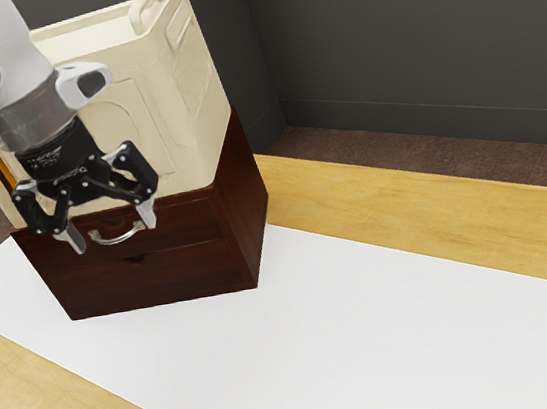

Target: Pull the drawer handle with one arm to open the drawer

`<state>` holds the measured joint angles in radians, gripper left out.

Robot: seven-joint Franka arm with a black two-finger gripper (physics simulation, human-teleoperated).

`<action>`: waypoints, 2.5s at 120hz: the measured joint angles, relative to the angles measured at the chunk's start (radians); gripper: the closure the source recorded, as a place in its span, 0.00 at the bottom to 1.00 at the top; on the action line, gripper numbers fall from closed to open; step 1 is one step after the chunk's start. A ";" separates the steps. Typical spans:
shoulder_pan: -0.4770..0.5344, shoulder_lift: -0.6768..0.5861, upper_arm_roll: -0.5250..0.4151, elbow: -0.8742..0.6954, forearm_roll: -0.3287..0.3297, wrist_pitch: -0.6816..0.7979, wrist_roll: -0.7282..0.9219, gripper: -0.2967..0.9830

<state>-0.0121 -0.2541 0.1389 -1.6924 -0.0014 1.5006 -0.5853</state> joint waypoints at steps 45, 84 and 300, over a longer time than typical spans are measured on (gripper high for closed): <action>0.101 -0.026 -0.004 0.036 0.033 -0.031 -0.435 0.23; 0.149 -0.040 -0.002 -0.040 0.071 0.056 -0.763 0.23; 0.422 0.034 -0.154 -0.342 0.047 0.617 -1.148 0.25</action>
<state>0.4096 -0.2202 -0.0149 -2.0349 0.0456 2.1172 -1.7338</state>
